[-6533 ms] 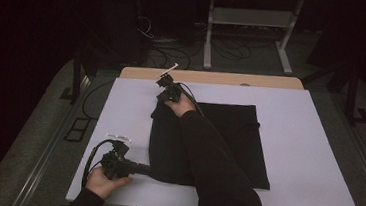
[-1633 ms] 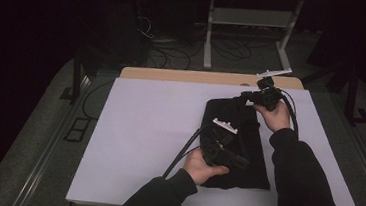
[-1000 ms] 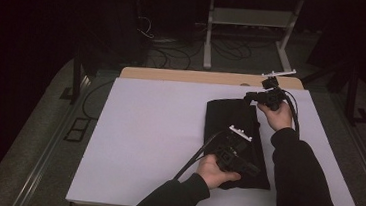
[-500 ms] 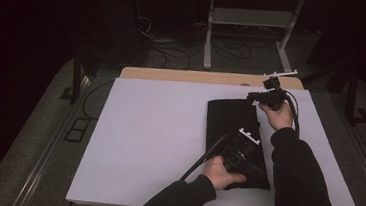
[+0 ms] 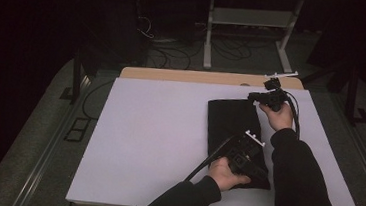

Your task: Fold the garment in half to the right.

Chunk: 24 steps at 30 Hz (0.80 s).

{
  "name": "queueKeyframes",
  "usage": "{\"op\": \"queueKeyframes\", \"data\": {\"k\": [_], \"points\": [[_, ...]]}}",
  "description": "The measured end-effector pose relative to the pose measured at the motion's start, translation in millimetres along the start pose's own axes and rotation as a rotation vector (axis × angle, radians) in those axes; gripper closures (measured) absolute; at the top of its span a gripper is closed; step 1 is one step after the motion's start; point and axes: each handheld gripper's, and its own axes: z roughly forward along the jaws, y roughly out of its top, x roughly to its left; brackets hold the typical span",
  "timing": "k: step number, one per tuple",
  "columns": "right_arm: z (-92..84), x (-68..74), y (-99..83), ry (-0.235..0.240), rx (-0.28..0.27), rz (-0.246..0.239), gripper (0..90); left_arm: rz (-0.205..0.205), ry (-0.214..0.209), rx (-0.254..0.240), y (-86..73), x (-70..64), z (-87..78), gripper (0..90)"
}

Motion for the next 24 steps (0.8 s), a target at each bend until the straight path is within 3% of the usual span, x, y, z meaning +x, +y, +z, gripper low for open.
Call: {"op": "queueKeyframes", "data": {"k": [13, 17, 21, 24], "points": [[7.2, -9.7, -6.4, -0.005, -0.006, 0.025, 84.4, 0.004, -0.002, 0.027, 0.4, -1.8, 7.2, 83.9], [8.6, -11.1, -7.9, -0.001, -0.008, 0.032, 84.1, -0.013, -0.003, 0.028, -0.1, -2.3, 7.7, 83.7], [9.6, -13.2, -10.7, 0.040, 0.002, 0.058, 75.9, -0.014, -0.001, 0.028, 0.0, -1.5, 6.6, 82.8], [9.0, -13.7, -14.1, 0.037, 0.005, 0.056, 70.4, 0.014, 0.003, 0.026, 0.0, -0.8, 6.7, 80.1]]}}
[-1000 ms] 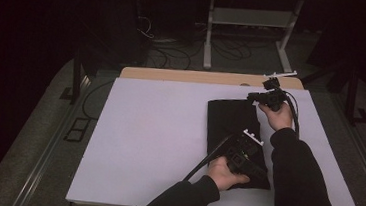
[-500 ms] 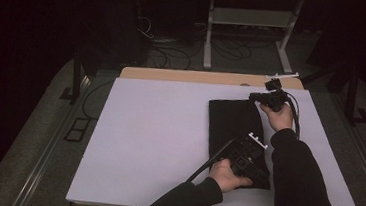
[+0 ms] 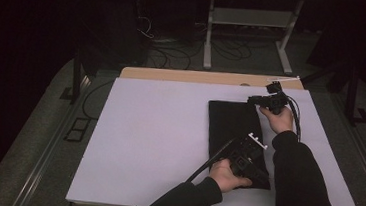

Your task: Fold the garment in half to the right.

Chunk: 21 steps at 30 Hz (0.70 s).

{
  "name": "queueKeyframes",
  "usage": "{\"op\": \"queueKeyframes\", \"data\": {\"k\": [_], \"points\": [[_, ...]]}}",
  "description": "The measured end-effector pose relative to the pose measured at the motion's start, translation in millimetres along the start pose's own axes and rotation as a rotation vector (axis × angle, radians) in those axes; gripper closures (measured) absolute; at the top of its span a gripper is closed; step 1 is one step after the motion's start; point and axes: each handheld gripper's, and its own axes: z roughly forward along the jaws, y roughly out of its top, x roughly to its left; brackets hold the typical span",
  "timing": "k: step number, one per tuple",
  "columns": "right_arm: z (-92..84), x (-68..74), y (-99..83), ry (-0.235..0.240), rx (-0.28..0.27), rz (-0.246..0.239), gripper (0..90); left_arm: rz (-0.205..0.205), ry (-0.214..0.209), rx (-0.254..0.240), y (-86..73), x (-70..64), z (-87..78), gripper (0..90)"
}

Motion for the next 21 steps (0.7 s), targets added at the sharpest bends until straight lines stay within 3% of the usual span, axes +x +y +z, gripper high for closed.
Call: {"op": "queueKeyframes", "data": {"k": [7, 13, 21], "points": [[-5.4, 0.4, -2.3, -0.001, -0.019, -0.007, 52.7, 0.005, 0.005, -0.003, -0.2, -2.5, -2.3, 70.2], [-12.5, 2.7, 0.3, 0.012, -0.040, -0.012, 35.2, -0.006, -0.018, -0.022, 0.6, -4.0, -7.4, 62.8], [-18.8, 9.7, 1.8, 0.020, -0.039, -0.036, 13.4, 0.018, -0.004, -0.053, -1.0, -6.7, -18.2, 52.3]]}}
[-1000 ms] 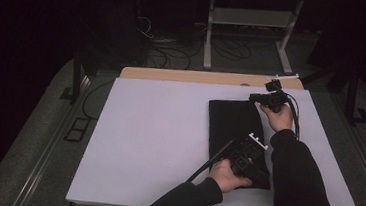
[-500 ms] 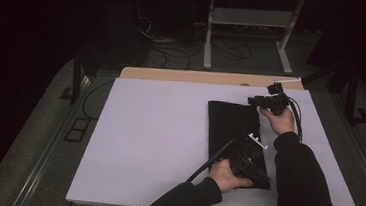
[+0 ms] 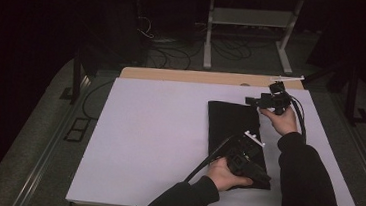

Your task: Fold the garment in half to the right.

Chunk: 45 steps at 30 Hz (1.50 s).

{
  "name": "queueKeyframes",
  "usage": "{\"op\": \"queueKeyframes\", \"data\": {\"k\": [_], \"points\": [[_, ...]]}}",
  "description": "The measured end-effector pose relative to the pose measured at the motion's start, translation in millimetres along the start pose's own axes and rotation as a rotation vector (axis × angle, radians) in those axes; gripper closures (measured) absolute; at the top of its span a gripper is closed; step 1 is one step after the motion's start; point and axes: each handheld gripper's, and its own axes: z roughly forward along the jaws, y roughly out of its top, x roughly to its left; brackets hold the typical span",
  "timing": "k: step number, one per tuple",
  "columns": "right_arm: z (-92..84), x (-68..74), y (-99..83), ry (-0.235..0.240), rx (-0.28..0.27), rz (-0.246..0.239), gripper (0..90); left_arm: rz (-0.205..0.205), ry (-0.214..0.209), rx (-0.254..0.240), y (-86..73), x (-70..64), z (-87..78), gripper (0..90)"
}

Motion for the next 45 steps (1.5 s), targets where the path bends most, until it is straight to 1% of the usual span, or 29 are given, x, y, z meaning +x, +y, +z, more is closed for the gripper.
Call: {"op": "queueKeyframes", "data": {"k": [1, 2, 4, 5, 6, 7, 9, 10, 15, 16, 18, 19, 21, 22, 23, 24, 25, 26, 27, 28, 30, 32, 33, 34, 36, 37, 39, 40, 45], "points": [[-1.0, 0.8, 0.2, -0.002, -0.001, -0.003, 12.8, 0.002, 0.013, -0.007, -0.4, -0.6, -2.5, 50.7], [-2.9, 1.8, 0.6, -0.001, -0.004, -0.007, 11.3, 0.004, 0.020, -0.014, -0.7, -0.8, -4.2, 47.2], [-6.5, 3.7, 1.7, 0.003, -0.006, -0.012, 4.9, 0.002, 0.034, -0.034, -1.6, 0.3, -9.1, 44.6], [-7.8, 4.3, 2.1, 0.004, -0.008, -0.017, 3.4, -0.002, 0.034, -0.045, -2.1, 1.5, -11.6, 44.3], [-9.8, 5.3, 2.8, 0.002, -0.010, -0.020, 1.8, -0.002, 0.022, -0.058, -3.1, 2.7, -14.3, 42.1], [-12.0, 6.0, 3.3, 0.004, -0.013, -0.023, 0.3, -0.006, 0.020, -0.074, -3.7, 3.6, -16.8, 39.3], [-16.0, 7.3, 4.4, 0.001, -0.020, -0.027, 0.0, -0.006, 0.039, -0.090, -4.5, 5.5, -21.7, 36.3], [-18.3, 8.2, 4.9, -0.004, -0.020, -0.030, 0.0, 0.000, 0.042, -0.094, -4.7, 6.5, -23.1, 34.2], [-26.3, 8.6, 5.7, -0.001, -0.030, -0.033, 0.0, -0.020, 0.052, -0.130, -5.4, 9.7, -33.1, 28.4], [-28.3, 8.6, 5.7, -0.003, -0.031, -0.032, 0.0, -0.023, 0.057, -0.143, -5.7, 10.3, -34.8, 25.7], [-32.8, 8.4, 5.7, -0.002, -0.032, -0.031, 0.0, -0.022, 0.065, -0.152, -6.1, 12.0, -39.5, 21.6], [-35.2, 8.1, 5.6, 0.000, -0.034, -0.031, 0.0, -0.016, 0.071, -0.154, -6.2, 12.8, -41.6, 19.2], [-40.9, 7.9, 5.8, -0.001, -0.039, -0.035, 0.0, 0.010, 0.096, -0.150, -6.9, 13.7, -45.3, 14.0], [-43.8, 7.8, 5.7, 0.000, -0.043, -0.039, 0.0, 0.030, 0.099, -0.147, -7.4, 14.8, -47.3, 11.9], [-46.5, 7.6, 5.4, 0.003, -0.046, -0.039, 0.0, 0.041, 0.103, -0.141, -8.2, 15.6, -49.5, 10.7], [-49.0, 7.2, 4.9, 0.005, -0.047, -0.040, 0.0, 0.048, 0.108, -0.137, -8.8, 16.6, -51.0, 8.4], [-50.7, 7.0, 4.3, 0.003, -0.047, -0.040, 0.0, 0.043, 0.116, -0.138, -9.9, 16.9, -52.8, 5.3], [-52.7, 6.5, 3.3, 0.002, -0.046, -0.043, 0.0, 0.059, 0.126, -0.141, -11.0, 18.4, -54.9, 2.3], [-54.3, 5.7, 2.4, 0.001, -0.047, -0.046, 0.0, 0.059, 0.133, -0.144, -12.3, 18.8, -57.4, 0.5], [-56.2, 5.0, 1.4, -0.001, -0.049, -0.045, 0.0, 0.072, 0.135, -0.151, -13.6, 20.8, -60.4, 0.0], [-59.9, 3.3, -0.9, -0.004, -0.051, -0.045, 0.0, 0.071, 0.139, -0.168, -16.0, 22.4, -64.9, 0.0], [-62.9, 2.4, -2.6, -0.005, -0.051, -0.047, 0.0, 0.065, 0.139, -0.177, -17.8, 25.6, -70.1, 0.0], [-64.7, 2.1, -3.6, 0.000, -0.051, -0.046, 0.0, 0.052, 0.133, -0.189, -19.1, 27.5, -73.7, 0.0], [-67.0, 1.4, -4.7, 0.002, -0.052, -0.048, 0.0, 0.052, 0.136, -0.198, -20.2, 28.6, -76.6, 0.0], [-70.3, 1.3, -6.5, 0.000, -0.058, -0.045, 0.0, 0.051, 0.151, -0.205, -21.9, 29.9, -81.8, 0.0], [-71.7, 1.2, -7.4, 0.001, -0.064, -0.047, 0.0, 0.057, 0.159, -0.213, -22.9, 30.8, -84.4, 0.0], [-73.9, 0.9, -9.4, 0.002, -0.063, -0.053, 0.0, 0.066, 0.171, -0.215, -24.4, 32.0, -89.5, 0.0], [-74.9, 1.4, -10.4, 0.002, -0.061, -0.051, 0.0, 0.062, 0.177, -0.219, -25.1, 32.0, -91.4, 0.0], [-78.0, 2.2, -14.6, 0.003, -0.059, -0.060, 0.0, 0.078, 0.203, -0.228, -29.0, 33.4, -100.4, 0.0]]}}
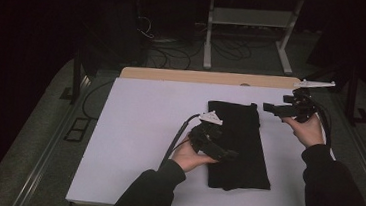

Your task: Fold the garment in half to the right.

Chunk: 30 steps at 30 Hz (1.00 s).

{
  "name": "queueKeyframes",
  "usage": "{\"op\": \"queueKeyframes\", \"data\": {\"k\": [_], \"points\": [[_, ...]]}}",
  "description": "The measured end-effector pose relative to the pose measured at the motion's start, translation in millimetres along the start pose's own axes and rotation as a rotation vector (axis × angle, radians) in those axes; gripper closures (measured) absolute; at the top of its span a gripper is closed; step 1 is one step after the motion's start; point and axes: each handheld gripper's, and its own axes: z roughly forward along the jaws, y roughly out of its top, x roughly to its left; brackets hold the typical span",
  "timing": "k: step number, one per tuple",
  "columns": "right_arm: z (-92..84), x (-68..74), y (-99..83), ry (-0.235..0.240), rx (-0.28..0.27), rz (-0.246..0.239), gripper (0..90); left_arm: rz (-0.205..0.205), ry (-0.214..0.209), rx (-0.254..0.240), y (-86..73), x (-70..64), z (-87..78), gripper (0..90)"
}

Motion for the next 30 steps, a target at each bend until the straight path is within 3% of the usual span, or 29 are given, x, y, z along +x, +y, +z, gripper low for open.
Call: {"op": "queueKeyframes", "data": {"k": [14, 16, 21, 30], "points": [[-10.3, 12.1, -3.0, 0.006, -0.007, -0.044, 0.0, -0.002, 0.047, -0.014, -12.8, 11.3, -30.5, 0.0], [-11.3, 14.2, -3.7, 0.004, -0.007, -0.051, 0.0, -0.020, 0.047, -0.041, -16.5, 14.5, -37.5, 0.0], [-13.5, 20.9, -6.5, 0.007, -0.004, -0.075, 0.0, -0.023, 0.066, -0.052, -24.4, 20.3, -50.9, 0.0], [-21.5, 29.7, -14.2, 0.008, -0.017, -0.081, 0.0, -0.030, 0.099, -0.056, -38.8, 24.6, -72.3, 0.0]]}}
